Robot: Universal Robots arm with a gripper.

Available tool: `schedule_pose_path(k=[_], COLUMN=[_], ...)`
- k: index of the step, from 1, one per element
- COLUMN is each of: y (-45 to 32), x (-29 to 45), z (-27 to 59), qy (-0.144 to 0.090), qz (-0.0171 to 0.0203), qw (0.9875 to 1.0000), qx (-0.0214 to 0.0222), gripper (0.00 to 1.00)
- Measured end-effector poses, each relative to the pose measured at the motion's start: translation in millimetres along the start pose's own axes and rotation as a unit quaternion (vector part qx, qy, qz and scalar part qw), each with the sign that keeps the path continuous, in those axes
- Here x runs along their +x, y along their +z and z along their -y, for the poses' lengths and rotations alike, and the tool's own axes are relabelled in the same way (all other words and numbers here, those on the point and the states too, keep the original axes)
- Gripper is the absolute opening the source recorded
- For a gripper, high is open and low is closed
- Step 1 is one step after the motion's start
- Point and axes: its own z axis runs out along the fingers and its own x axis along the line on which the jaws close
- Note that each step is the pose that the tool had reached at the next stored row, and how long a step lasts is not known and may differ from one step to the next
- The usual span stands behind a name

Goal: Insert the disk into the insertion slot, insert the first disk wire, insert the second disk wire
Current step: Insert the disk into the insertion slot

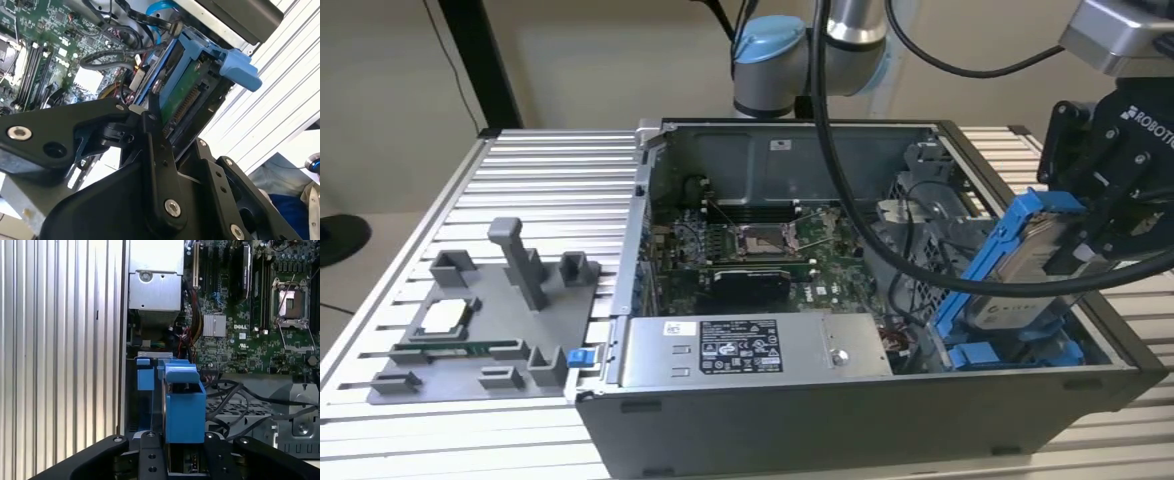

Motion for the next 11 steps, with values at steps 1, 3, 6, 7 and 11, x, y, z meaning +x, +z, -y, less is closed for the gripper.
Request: schedule_pose_path(k=[1,3,6,7,11], y=[-0.5,-2.1,-2.0,-1.6,1.4], x=[-0.1,-0.1,-0.1,-0.1,0.1], z=[0.5,1.1,1.3,1.4,1.5], qy=[0.000,0.000,0.000,0.000,-0.001], qz=[0.0000,-0.0001,-0.0002,-0.0003,-0.0011], qw=[1.0000,1.0000,1.0000,1.0000,1.0000], qx=[0.0000,-0.0001,0.0000,0.0003,0.0028], gripper=[0.00,0.00,0.00,0.00,0.00])
